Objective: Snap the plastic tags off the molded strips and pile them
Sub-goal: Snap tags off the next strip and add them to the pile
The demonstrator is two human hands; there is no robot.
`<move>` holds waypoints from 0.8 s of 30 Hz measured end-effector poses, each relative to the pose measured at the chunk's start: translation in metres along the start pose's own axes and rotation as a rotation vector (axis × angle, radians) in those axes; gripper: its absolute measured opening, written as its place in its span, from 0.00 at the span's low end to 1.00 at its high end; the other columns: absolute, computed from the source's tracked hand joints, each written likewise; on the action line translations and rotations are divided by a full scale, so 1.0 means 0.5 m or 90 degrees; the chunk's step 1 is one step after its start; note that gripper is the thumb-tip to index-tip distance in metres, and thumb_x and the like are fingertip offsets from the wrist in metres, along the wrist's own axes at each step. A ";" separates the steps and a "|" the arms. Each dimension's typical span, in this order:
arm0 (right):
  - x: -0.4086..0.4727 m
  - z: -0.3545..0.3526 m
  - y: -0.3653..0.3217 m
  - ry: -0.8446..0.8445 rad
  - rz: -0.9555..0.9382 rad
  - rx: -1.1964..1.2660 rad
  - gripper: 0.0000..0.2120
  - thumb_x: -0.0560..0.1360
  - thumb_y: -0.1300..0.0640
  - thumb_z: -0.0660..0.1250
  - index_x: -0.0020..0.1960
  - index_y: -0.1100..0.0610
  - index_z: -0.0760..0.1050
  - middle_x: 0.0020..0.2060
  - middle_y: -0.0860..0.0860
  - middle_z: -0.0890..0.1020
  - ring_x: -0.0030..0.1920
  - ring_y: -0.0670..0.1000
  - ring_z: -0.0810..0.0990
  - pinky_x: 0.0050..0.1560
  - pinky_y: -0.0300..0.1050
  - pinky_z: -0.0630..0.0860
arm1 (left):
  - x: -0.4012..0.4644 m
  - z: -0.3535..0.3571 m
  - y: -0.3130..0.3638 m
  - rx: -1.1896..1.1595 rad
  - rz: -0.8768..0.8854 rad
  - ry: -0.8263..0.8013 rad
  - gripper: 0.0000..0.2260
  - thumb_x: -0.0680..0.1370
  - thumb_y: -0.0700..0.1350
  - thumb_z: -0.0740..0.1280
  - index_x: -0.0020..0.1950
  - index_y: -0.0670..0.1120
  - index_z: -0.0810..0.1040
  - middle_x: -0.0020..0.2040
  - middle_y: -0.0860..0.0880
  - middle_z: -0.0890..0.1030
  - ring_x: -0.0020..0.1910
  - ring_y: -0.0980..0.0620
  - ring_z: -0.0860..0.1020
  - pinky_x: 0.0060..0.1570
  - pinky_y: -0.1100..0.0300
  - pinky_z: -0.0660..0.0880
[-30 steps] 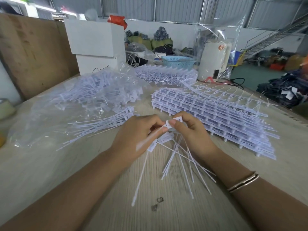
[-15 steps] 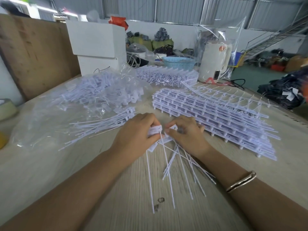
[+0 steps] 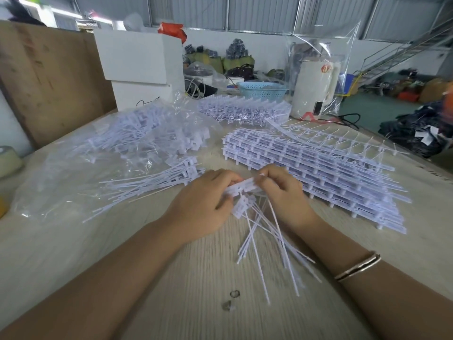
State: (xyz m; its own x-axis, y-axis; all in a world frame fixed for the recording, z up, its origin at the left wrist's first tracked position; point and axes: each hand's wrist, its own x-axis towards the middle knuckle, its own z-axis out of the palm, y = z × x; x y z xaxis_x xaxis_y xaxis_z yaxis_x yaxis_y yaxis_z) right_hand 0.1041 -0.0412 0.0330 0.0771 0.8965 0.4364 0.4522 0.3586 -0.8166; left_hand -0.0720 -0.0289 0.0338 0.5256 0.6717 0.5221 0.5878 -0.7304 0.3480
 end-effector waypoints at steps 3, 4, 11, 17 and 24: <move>-0.001 -0.007 0.009 0.003 0.056 0.010 0.12 0.77 0.55 0.60 0.35 0.49 0.72 0.37 0.53 0.75 0.49 0.58 0.74 0.64 0.66 0.62 | -0.002 0.000 -0.004 0.028 0.003 -0.012 0.19 0.74 0.40 0.65 0.64 0.50 0.71 0.55 0.54 0.75 0.52 0.53 0.73 0.48 0.53 0.73; -0.003 -0.007 0.008 -0.009 0.062 -0.005 0.13 0.77 0.53 0.60 0.34 0.47 0.71 0.36 0.51 0.74 0.48 0.56 0.73 0.64 0.64 0.62 | 0.000 0.001 -0.004 0.049 0.018 0.001 0.17 0.74 0.41 0.66 0.62 0.49 0.72 0.54 0.53 0.75 0.51 0.53 0.74 0.47 0.54 0.73; -0.013 0.004 -0.003 -0.162 0.009 0.034 0.09 0.76 0.56 0.67 0.39 0.58 0.76 0.32 0.48 0.75 0.35 0.42 0.73 0.43 0.35 0.68 | 0.004 -0.005 -0.013 0.018 0.030 0.056 0.11 0.77 0.44 0.67 0.58 0.50 0.81 0.49 0.52 0.83 0.46 0.52 0.80 0.44 0.54 0.76; -0.011 0.005 0.004 -0.080 -0.130 -0.139 0.06 0.77 0.55 0.64 0.41 0.51 0.75 0.33 0.48 0.77 0.37 0.48 0.77 0.54 0.55 0.63 | 0.005 -0.005 -0.004 -0.264 -0.091 0.090 0.07 0.75 0.49 0.67 0.47 0.62 0.81 0.38 0.59 0.84 0.37 0.63 0.81 0.42 0.66 0.76; -0.006 0.009 -0.003 -0.090 -0.010 0.252 0.07 0.75 0.60 0.65 0.39 0.61 0.75 0.33 0.54 0.77 0.38 0.53 0.75 0.47 0.49 0.71 | 0.011 -0.008 0.004 -0.331 -0.033 0.110 0.10 0.74 0.51 0.66 0.53 0.55 0.81 0.44 0.59 0.84 0.44 0.61 0.82 0.48 0.68 0.77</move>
State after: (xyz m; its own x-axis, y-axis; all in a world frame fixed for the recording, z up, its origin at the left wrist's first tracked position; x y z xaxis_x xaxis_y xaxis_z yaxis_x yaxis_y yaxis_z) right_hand 0.0991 -0.0431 0.0313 -0.0620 0.9070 0.4166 0.0743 0.4205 -0.9043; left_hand -0.0704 -0.0270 0.0403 0.3701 0.7100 0.5991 0.2054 -0.6915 0.6926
